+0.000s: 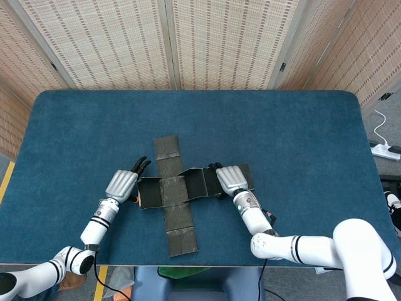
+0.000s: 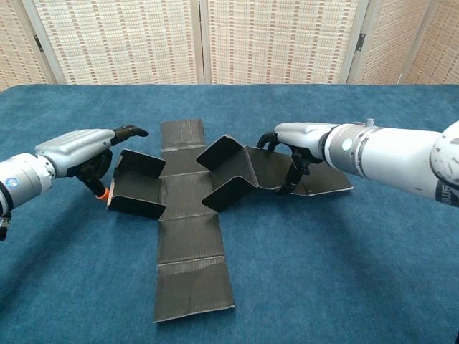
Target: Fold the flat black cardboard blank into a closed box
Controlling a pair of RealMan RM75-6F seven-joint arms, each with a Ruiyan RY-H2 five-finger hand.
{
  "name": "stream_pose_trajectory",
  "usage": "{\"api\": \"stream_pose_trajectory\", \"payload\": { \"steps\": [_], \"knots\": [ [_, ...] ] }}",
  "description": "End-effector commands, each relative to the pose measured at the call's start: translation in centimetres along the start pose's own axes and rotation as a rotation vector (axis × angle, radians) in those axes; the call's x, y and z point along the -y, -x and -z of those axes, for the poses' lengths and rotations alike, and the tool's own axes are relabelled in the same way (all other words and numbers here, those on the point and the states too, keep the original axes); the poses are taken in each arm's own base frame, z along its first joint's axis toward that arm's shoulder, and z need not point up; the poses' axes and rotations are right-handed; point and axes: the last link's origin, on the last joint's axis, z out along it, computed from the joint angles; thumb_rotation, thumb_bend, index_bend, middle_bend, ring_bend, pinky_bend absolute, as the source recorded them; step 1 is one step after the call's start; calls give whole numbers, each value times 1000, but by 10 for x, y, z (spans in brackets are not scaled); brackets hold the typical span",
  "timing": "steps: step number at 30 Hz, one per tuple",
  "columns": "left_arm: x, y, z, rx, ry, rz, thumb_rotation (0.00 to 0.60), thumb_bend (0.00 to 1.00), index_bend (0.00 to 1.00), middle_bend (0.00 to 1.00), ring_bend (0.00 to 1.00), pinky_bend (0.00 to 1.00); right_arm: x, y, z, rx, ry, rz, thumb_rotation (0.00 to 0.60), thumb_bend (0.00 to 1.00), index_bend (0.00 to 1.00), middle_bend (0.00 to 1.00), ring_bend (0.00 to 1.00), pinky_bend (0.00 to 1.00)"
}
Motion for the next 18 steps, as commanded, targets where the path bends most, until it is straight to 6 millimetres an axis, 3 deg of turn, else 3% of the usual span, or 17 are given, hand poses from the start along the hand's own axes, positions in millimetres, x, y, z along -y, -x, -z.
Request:
{"api": "stream_pose_trajectory", "payload": {
  "steps": [1,7,18],
  "knots": [
    [-19,-1,-4,-44,55,84,600,193,0,67,679,606,4,-2,0,-14,-23,39,600,303,320,393,728,991],
    [-28,-8,-11,-42,93,147,600,193,0,59,666,608,13,-12,1,-47,-80,162,600,303,320,392,728,991],
    [-33,-8,-15,112,135,264,600,193,0,0,604,599,27,-27,4,-117,-205,515,600,303,320,380,728,991]
  ]
}}
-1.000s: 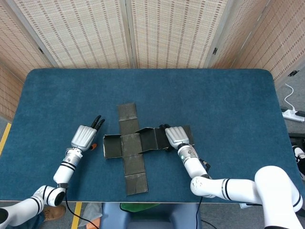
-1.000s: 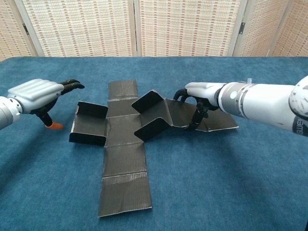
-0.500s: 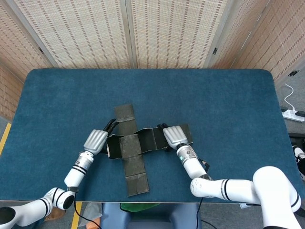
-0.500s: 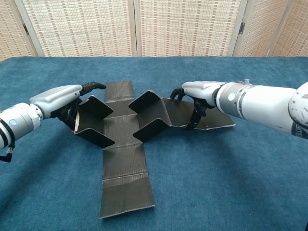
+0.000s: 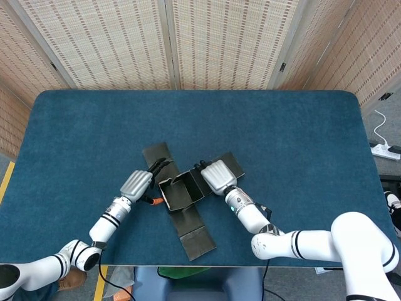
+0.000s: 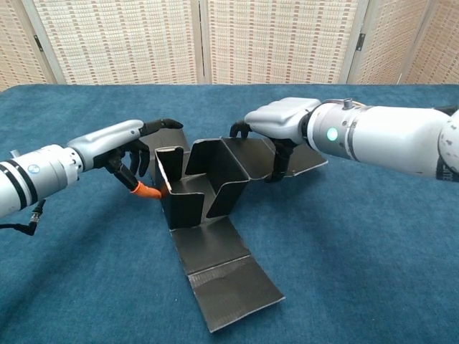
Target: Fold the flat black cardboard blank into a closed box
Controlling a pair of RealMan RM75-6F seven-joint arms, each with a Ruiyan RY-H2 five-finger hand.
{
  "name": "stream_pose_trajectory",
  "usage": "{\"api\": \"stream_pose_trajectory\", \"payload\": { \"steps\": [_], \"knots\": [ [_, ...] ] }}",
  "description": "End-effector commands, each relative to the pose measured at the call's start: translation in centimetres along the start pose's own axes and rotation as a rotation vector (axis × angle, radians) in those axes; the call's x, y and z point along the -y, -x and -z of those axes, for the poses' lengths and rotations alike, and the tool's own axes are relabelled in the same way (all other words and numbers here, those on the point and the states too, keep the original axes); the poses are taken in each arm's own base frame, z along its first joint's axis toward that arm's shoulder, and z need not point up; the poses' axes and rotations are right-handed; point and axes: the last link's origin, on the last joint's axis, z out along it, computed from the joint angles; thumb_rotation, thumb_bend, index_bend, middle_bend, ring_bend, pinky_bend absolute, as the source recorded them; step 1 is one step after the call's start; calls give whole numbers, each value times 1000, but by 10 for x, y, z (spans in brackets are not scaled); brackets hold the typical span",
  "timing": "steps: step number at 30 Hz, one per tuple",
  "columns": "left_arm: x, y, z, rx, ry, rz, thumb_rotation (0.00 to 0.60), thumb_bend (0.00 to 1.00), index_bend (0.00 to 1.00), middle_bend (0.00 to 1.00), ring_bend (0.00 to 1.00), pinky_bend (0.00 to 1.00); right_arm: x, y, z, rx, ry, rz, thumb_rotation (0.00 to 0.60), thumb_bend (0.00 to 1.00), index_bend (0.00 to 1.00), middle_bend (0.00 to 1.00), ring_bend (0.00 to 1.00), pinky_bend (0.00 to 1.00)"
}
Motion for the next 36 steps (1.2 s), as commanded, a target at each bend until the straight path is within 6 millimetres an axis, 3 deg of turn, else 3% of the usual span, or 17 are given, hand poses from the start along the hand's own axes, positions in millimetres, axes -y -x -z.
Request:
{"api": "stream_pose_trajectory", "payload": {
  "steps": [1,10,19,25,29,36],
  "knots": [
    [0,-1,-2,52,-1,39,600,193,0,0,603,599,1,-4,0,-31,-36,136,600,303,320,380,727,991],
    [2,2,-4,222,-30,204,600,194,0,0,587,582,10,-11,-2,-133,-158,364,600,303,320,376,727,991],
    [-3,10,-2,343,-42,419,600,192,0,1,583,579,15,-15,-4,-206,-243,438,600,304,320,336,728,993],
    [-3,17,-3,376,-27,484,600,193,102,100,584,575,20,-14,-6,-228,-270,455,600,304,314,296,727,993],
    [-2,19,-4,386,-20,508,600,191,191,180,588,575,22,-15,-8,-235,-275,458,600,306,223,212,725,993],
    [-2,22,-5,390,-28,573,600,193,259,235,591,575,22,-13,-6,-240,-293,458,600,314,47,92,711,993]
  ]
}}
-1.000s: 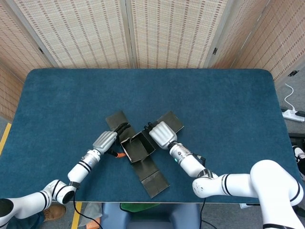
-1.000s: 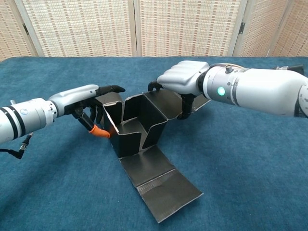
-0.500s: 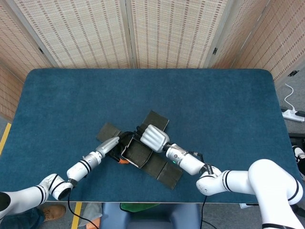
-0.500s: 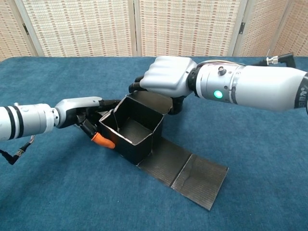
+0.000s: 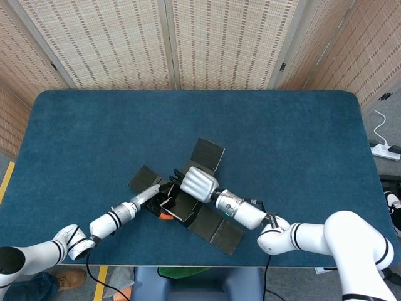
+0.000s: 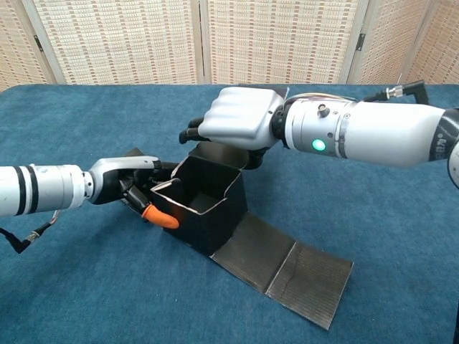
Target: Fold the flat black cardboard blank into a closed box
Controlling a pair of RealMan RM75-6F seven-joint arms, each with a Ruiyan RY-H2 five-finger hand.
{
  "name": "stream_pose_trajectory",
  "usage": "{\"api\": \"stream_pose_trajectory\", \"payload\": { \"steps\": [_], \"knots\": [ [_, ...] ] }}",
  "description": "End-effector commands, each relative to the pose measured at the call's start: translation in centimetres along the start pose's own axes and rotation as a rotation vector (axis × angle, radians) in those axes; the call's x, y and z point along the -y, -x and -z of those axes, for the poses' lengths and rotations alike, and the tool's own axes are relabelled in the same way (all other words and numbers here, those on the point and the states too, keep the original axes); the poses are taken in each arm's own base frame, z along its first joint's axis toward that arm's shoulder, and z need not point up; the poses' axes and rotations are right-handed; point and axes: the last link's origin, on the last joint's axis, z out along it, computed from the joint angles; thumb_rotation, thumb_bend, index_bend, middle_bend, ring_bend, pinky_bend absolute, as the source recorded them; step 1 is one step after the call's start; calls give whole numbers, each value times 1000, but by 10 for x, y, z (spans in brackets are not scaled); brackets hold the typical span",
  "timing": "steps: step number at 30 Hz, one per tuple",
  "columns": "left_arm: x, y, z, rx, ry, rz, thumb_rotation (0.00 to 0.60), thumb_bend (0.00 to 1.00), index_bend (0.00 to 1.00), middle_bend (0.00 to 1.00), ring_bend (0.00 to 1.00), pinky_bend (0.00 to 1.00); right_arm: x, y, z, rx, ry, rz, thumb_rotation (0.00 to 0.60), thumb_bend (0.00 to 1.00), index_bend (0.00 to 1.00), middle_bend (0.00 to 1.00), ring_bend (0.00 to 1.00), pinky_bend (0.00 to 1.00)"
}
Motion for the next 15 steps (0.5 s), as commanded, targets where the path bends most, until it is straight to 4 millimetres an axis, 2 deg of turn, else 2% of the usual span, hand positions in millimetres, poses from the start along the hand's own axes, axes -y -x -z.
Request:
{"api": "stream_pose_trajectory", "payload": {
  "steps": [1,8,15],
  "knots": [
    [-1,2,-2,10,3,31,600,193,266,239,591,575,2,1,1,-10,-9,-9,600,315,30,81,709,993],
    [-5,5,-5,36,15,71,600,191,253,232,591,568,4,4,3,-56,-21,-63,600,317,0,61,707,993],
    [-6,3,-6,12,25,85,600,192,347,310,591,569,-8,8,13,-67,-11,-101,600,325,0,1,676,993]
  ]
}}
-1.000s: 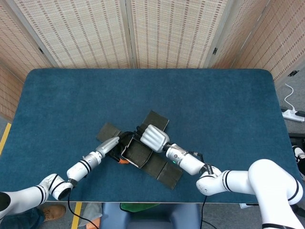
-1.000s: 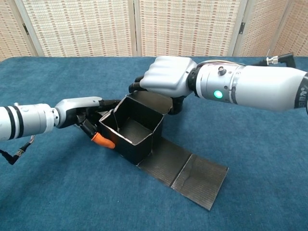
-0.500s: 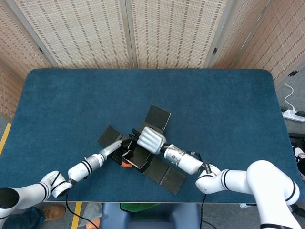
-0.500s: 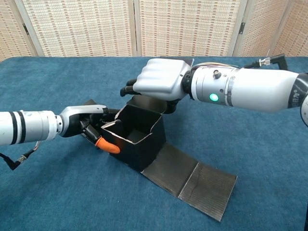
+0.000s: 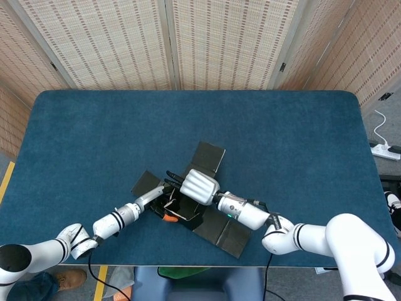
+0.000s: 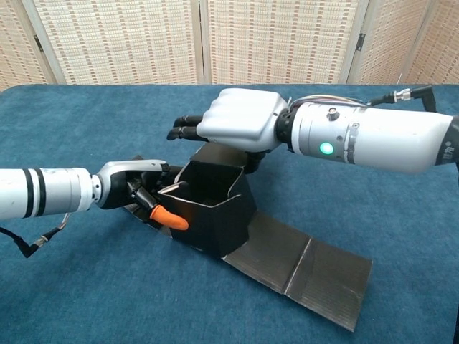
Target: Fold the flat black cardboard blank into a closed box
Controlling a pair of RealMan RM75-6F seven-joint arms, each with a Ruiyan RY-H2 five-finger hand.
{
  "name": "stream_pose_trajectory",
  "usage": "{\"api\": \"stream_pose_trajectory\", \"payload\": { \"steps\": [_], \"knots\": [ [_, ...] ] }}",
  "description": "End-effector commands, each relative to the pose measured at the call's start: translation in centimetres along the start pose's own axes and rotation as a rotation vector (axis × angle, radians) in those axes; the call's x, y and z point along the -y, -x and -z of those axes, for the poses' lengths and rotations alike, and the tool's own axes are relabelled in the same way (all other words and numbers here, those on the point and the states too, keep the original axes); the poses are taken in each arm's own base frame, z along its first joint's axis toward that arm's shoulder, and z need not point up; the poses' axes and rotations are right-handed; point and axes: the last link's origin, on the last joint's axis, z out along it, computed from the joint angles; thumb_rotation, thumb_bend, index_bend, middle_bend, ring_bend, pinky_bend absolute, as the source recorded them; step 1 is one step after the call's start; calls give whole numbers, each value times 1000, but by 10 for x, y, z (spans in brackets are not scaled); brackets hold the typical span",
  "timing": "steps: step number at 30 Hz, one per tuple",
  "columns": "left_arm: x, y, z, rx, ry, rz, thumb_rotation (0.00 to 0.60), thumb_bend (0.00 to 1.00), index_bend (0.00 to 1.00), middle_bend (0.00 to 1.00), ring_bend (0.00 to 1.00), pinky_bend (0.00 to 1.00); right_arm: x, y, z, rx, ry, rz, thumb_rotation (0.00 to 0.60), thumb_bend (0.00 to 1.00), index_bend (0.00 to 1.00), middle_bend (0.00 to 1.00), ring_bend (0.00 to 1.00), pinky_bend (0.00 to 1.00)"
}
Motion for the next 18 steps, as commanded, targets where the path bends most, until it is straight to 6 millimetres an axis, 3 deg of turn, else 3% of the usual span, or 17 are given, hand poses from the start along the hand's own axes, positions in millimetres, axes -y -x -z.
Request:
{"api": "stream_pose_trajectory", "payload": {
  "steps": [1,9,18],
  "knots": [
    [-1,-3,1,-15,3,0,600,192,349,311,591,569,-8,1,8,13,19,-14,600,327,0,0,666,993],
    [-1,-20,12,-85,0,-6,600,193,354,311,591,567,-16,-4,37,22,73,-98,600,329,0,0,624,993],
    [0,-49,43,-215,-18,115,600,191,350,312,591,567,-36,-32,102,-171,193,-304,600,331,0,0,622,993]
  ]
}}
